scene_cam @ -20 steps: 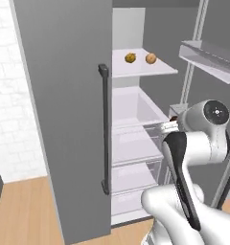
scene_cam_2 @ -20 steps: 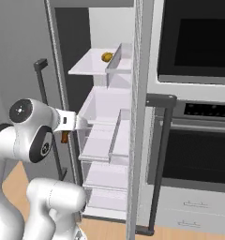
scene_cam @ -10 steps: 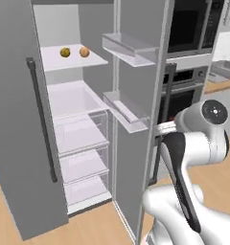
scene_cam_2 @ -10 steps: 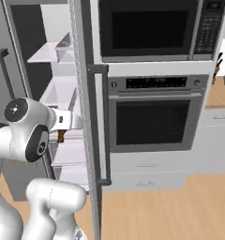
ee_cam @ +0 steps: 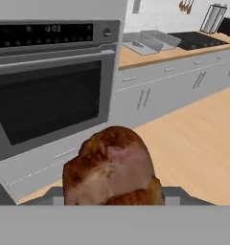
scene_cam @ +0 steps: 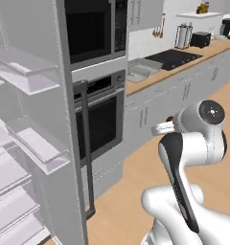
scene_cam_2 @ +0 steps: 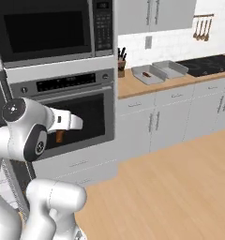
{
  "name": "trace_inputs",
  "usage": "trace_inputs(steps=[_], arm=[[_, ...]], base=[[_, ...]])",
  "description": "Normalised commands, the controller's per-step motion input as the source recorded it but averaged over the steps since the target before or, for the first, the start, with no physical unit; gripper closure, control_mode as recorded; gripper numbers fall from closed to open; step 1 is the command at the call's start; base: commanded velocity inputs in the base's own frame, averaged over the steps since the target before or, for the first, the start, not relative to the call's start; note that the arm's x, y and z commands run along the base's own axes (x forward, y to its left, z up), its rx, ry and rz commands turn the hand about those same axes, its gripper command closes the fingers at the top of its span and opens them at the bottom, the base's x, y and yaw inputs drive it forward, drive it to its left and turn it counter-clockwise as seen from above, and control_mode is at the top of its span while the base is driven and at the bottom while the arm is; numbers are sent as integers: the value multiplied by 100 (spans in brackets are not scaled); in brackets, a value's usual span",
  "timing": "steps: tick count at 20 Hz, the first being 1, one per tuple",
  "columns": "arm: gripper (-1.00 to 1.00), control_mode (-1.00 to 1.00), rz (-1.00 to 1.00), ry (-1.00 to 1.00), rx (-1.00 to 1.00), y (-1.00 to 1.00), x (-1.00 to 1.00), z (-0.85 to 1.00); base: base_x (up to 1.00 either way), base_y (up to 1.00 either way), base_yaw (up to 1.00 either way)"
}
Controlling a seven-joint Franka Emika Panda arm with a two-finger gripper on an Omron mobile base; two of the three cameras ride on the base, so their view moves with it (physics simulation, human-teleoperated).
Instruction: Place one squash and one chicken drumstick in each tupperware on the nearby counter, to pack two identical lunches.
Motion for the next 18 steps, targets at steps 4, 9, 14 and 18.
trace_inputs(steps=[4, 9, 14, 18], arm=[[100, 100, 0, 0, 0, 0, 0, 0], [100, 100, 0, 0, 0, 0, 0, 0], [100, 100, 0, 0, 0, 0, 0, 0], [100, 100, 0, 0, 0, 0, 0, 0]], base=[[100, -59, -22], [100, -84, -4], [100, -91, -2], [100, -49, 1]])
